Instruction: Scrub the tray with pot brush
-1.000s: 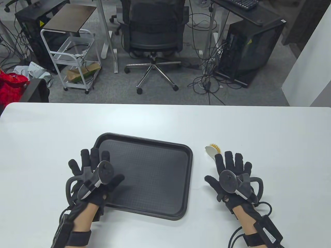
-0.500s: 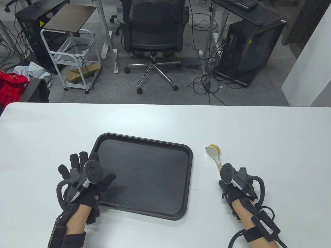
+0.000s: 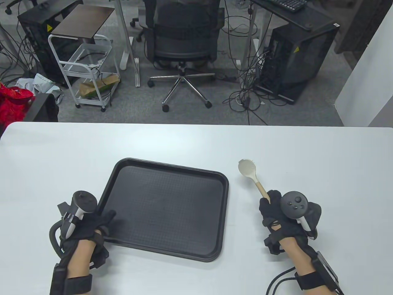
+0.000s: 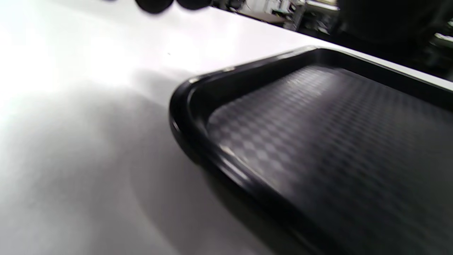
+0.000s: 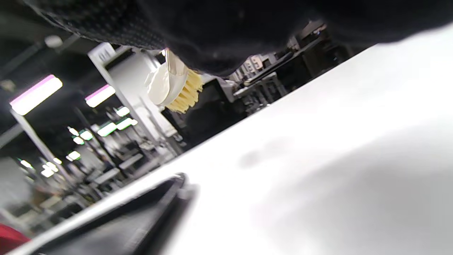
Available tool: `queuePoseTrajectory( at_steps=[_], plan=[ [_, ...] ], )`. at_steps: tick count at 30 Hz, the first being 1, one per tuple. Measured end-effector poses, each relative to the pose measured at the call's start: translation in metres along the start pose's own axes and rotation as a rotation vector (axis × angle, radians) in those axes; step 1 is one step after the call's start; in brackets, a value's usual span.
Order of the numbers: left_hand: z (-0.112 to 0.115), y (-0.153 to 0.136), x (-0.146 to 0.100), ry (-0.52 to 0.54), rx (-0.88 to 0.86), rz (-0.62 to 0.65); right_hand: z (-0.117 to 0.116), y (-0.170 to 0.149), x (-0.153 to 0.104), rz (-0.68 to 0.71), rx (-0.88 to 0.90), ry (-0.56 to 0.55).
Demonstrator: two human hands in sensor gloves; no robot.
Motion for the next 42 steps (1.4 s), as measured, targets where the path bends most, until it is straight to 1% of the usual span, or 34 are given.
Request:
queuePoseTrajectory(
  at_steps=[3, 6, 9, 11, 12, 17, 23, 29, 32, 36, 39, 41, 42],
  plan=[
    [0.003, -0.006, 0.006, 0.020, 0.030, -0.075, -0.001, 0.007, -0.003, 0.061, 0.098, 0.024],
    [0.009, -0.007, 0.010, 0.034, 0.048, -0.102, -0.004, 0.011, -0.005, 0.087, 0.129, 0.054],
    [0.022, 0.000, 0.012, -0.036, 0.066, -0.070, -0.005, 0.016, -0.009, 0.115, 0.159, 0.083],
    [0.023, 0.007, 0.009, 0.030, 0.179, -0.078, -0.005, 0.019, -0.012, 0.127, 0.162, 0.089],
    [0.025, 0.011, 0.008, 0.026, 0.218, -0.067, -0.005, 0.021, -0.013, 0.137, 0.160, 0.091],
    [0.032, 0.034, -0.007, -0.015, 0.213, 0.029, -0.008, 0.029, -0.017, 0.163, 0.160, 0.101],
    [0.042, 0.064, -0.027, -0.012, 0.230, 0.125, -0.012, 0.033, -0.017, 0.165, 0.154, 0.110],
    [0.052, 0.087, -0.044, -0.033, 0.171, 0.209, -0.011, 0.043, -0.022, 0.184, 0.177, 0.128],
    [0.056, 0.095, -0.050, -0.055, 0.117, 0.236, -0.010, 0.062, -0.032, 0.206, 0.204, 0.167],
    [0.061, 0.104, -0.059, -0.083, 0.090, 0.263, -0.010, 0.100, -0.042, 0.239, 0.152, 0.196],
    [0.063, 0.107, -0.062, -0.083, 0.086, 0.269, -0.020, 0.133, -0.033, 0.226, 0.096, 0.229],
    [0.065, 0.107, -0.063, -0.086, 0.071, 0.270, -0.029, 0.147, -0.022, 0.192, 0.080, 0.254],
    [0.065, 0.107, -0.062, -0.090, 0.068, 0.270, -0.040, 0.155, -0.010, 0.152, 0.083, 0.286]
  ],
)
Point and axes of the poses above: the tracker on the back of each hand, its own y axis roughly to the thumb side, its own x axis roughly from the wrist to the fingertips, z = x × y, the point moved 1 cm from there along x, roughly from the wrist to the fingertips, and after that the axes turned 10 degrees about y, right-handed, at the moved point
